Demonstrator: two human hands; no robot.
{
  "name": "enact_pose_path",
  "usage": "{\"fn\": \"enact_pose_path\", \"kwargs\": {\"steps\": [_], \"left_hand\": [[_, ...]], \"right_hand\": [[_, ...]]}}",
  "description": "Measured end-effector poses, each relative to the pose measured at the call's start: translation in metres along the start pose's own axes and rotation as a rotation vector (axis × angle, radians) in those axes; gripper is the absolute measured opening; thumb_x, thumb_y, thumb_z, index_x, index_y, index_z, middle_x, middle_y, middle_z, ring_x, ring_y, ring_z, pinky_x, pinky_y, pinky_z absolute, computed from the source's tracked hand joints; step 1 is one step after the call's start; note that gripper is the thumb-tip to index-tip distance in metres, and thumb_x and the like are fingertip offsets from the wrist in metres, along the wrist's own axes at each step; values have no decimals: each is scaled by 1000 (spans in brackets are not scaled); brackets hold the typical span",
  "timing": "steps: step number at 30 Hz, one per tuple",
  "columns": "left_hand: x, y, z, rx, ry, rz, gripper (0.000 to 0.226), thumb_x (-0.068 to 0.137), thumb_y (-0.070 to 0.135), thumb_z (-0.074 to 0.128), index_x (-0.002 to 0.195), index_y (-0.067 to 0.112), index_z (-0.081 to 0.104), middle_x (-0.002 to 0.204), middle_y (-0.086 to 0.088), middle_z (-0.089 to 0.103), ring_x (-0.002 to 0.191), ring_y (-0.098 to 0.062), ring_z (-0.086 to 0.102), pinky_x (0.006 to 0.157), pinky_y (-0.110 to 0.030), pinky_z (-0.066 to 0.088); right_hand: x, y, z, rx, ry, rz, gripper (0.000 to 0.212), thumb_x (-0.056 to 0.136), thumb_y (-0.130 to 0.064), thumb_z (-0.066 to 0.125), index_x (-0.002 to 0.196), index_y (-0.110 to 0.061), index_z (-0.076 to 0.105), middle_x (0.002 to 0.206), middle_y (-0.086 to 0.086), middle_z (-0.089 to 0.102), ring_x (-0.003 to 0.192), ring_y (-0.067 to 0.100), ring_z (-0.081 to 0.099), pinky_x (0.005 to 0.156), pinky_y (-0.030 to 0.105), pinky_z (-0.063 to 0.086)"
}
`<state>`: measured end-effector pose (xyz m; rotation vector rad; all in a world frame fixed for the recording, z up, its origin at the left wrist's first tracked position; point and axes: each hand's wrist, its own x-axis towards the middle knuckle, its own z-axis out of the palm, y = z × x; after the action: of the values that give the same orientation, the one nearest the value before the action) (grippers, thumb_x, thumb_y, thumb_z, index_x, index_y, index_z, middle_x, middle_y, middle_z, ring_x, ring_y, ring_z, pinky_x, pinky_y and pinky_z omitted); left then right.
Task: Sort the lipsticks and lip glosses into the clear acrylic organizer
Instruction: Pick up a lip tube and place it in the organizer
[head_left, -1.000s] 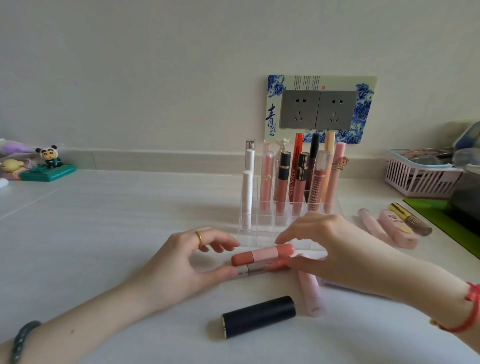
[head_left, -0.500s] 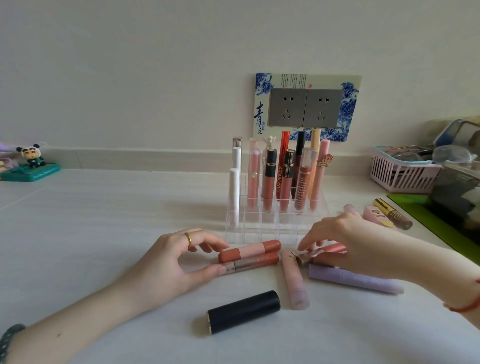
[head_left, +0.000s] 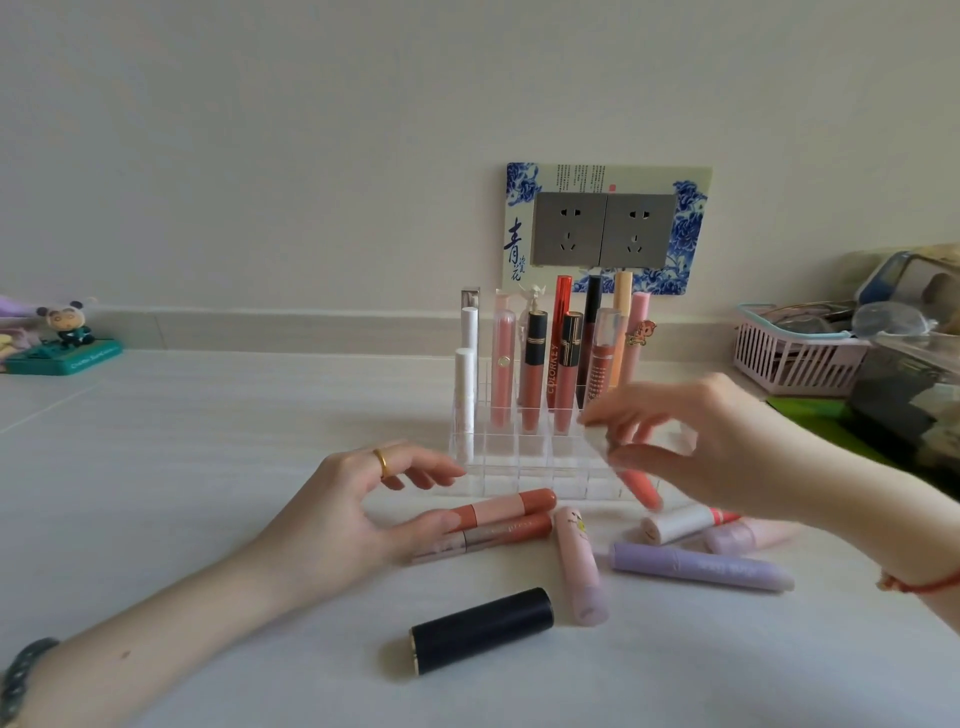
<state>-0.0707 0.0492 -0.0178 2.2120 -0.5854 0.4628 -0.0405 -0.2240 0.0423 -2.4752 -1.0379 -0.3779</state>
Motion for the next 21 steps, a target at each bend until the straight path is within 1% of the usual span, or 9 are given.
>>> {"fn": "enact_pose_path", "kwargs": {"steps": [2,4,7,9,11,13,15,18,21], "left_hand": [[8,7,1,-40,3,7,33,64,48,75,94,46,63,92,27,65,89,2,57,76,-4,40],[19,15,3,-88,11,38,27,66,44,75,91,39,67,92,22,66,86,-1,60,75,-7,43],[39,27,9,-175,53,57,27,69,36,71,95,30,66,89,13,69,81,-4,63,77,-18,50],[51,32,15,-223,88,39,32,67,40,70,97,29,66,85,8,69,78,-5,64,74,-21,52],[61,34,19,-245,116,16,31,67,40,71,95,30,64,84,6,69,74,-4,64,71,-18,51],[67,33,23,-248,150,-5,26,71,29,74,94,32,62,82,6,68,72,-3,64,67,-12,49],[70,30,27,-259,190,-26,21,73,28,73,89,35,61,79,8,68,69,-1,64,63,-9,47],[72,26,30,-279,232,-60,16,75,29,72,83,37,61,74,10,69,67,-2,66,61,-9,48],[71,20,30,-271,241,-86,18,78,23,70,84,38,62,75,12,69,68,-3,66,63,-9,49]], "right_hand": [[8,-6,-6,105,99,-2,31,74,-11,69,101,-26,64,83,-17,66,79,-7,62,76,5,47],[19,-11,-10,231,167,10,30,73,-9,69,99,-23,64,82,-12,68,75,-4,64,75,8,49],[38,-15,-9,378,264,43,26,73,-7,70,97,-17,65,80,-7,68,70,-1,65,73,11,51],[50,-17,-5,429,328,59,25,74,-6,70,96,-18,65,77,-5,68,68,0,65,71,12,51],[60,-19,-1,454,377,64,25,74,-10,72,95,-21,65,77,-8,68,68,-2,65,70,12,51],[66,-19,3,456,421,70,25,74,-13,73,96,-20,65,78,-11,66,67,-5,64,68,9,50],[70,-18,9,465,448,92,24,74,-13,72,96,-20,65,78,-11,66,65,-5,63,65,10,51],[74,-17,18,463,455,122,24,75,-13,72,96,-22,65,79,-10,66,68,2,65,69,18,55],[76,-15,25,446,457,125,25,75,-13,71,97,-23,64,82,-12,66,70,1,65,70,18,55]]}}
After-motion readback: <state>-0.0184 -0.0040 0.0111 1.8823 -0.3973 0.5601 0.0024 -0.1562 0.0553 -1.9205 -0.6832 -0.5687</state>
